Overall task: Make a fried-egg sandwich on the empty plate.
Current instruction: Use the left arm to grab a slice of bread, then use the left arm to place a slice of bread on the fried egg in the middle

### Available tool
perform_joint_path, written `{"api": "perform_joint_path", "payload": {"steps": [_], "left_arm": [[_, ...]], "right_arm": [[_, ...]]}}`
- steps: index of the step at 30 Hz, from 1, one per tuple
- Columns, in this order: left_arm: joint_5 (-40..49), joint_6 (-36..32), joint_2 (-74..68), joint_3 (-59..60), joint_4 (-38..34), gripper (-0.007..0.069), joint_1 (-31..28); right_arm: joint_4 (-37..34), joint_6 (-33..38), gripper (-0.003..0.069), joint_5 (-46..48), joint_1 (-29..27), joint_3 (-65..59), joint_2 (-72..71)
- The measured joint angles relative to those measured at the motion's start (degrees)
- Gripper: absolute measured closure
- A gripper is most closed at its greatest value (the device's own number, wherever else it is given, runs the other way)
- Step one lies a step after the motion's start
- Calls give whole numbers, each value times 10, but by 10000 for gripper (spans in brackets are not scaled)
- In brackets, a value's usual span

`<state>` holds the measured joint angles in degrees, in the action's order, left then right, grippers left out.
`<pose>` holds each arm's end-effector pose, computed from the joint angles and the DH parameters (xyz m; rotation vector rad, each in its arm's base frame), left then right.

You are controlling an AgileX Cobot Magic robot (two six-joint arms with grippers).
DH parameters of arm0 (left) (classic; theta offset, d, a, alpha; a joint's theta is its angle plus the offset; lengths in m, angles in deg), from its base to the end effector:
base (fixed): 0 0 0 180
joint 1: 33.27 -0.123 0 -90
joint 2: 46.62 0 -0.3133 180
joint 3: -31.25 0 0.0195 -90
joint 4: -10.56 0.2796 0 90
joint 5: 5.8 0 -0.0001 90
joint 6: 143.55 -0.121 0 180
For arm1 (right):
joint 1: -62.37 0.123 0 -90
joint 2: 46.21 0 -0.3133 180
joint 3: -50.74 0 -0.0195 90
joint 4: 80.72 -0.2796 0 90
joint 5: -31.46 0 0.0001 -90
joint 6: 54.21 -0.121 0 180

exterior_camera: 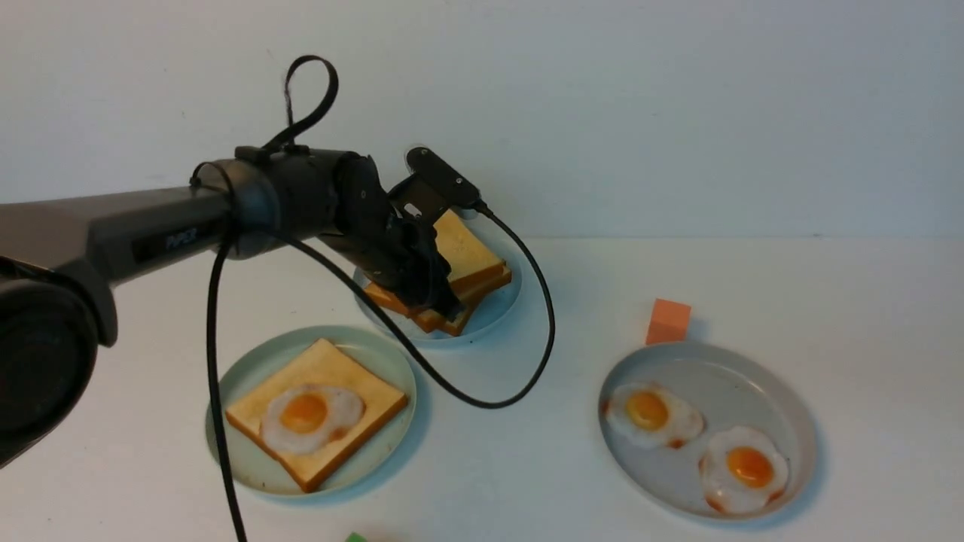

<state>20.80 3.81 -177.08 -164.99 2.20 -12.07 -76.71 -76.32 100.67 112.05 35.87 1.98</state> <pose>0.5033 -0.2037 0.1711 0.9911 2.2423 -0.0495 0.0843 0.0871 0.4194 -0.5599 2.3025 0.5413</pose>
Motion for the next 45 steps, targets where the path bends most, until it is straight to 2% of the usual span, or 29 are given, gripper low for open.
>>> {"api": "perform_joint_path", "payload": {"steps": [1,2,4,9,14,16,21,29,34,45], "left_arm": [[-1,0,0,0,1,529,0],[-2,0,0,0,1,593,0],[-1,0,5,0,4,619,2],[31,7,62,0,17,619,11],[80,61,161,10,19,619,18],[90,85,213,42,28,619,18],[64,160,326,229,91,619,18],[-56,190,346,416,140,622,18],[-76,193,328,430,142,624,18],[-61,195,324,431,142,627,18]], "right_arm": [[0,-1,642,0,0,0,0],[0,0,642,0,0,0,0],[0,0,641,0,0,0,-1],[-2,0,635,0,0,0,-1],[3,0,629,-1,0,0,-1],[8,3,627,-1,0,0,-1],[17,13,622,-1,0,0,-1],[47,14,616,-15,0,0,-1],[48,14,613,-25,0,0,-1],[52,14,608,-26,0,0,-1]]}}
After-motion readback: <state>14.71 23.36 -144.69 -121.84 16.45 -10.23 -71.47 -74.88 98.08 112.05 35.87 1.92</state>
